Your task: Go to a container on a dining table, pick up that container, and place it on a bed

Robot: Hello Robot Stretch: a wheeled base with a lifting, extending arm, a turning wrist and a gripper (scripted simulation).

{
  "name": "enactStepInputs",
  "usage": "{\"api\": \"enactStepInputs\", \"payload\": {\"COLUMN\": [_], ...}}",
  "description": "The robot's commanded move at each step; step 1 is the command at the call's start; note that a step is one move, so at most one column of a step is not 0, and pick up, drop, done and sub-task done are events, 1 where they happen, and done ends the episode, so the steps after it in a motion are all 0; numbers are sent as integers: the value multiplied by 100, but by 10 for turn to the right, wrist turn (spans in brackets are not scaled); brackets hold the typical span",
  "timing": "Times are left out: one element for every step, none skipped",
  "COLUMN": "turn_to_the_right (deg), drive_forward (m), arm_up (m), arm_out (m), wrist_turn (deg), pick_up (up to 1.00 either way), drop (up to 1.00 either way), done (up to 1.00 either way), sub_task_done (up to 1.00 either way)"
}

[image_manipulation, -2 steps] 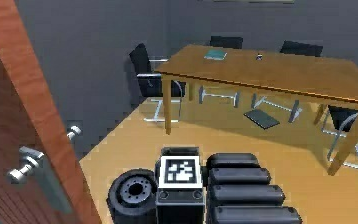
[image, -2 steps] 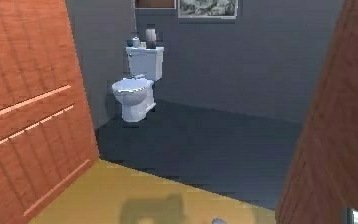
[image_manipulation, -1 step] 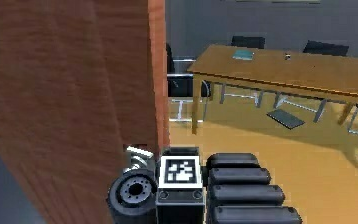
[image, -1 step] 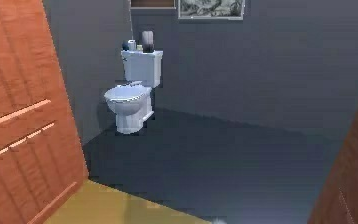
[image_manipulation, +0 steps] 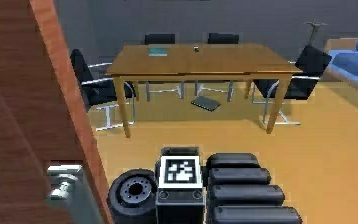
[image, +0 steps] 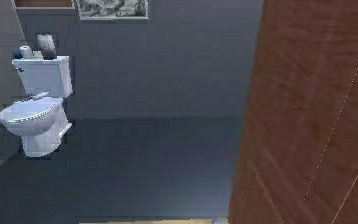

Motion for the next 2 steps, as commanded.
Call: {"api": "enactStepInputs", "payload": {"turn_to_the_right": [0, 60], "drive_forward": [100, 0], "arm_up": [0, 0], "arm_out": [0, 0], "wrist_turn": [0, 0], "pick_up": [0, 0], "drop": [0, 0], "done": [0, 0], "sub_task_done": [0, 0]}}
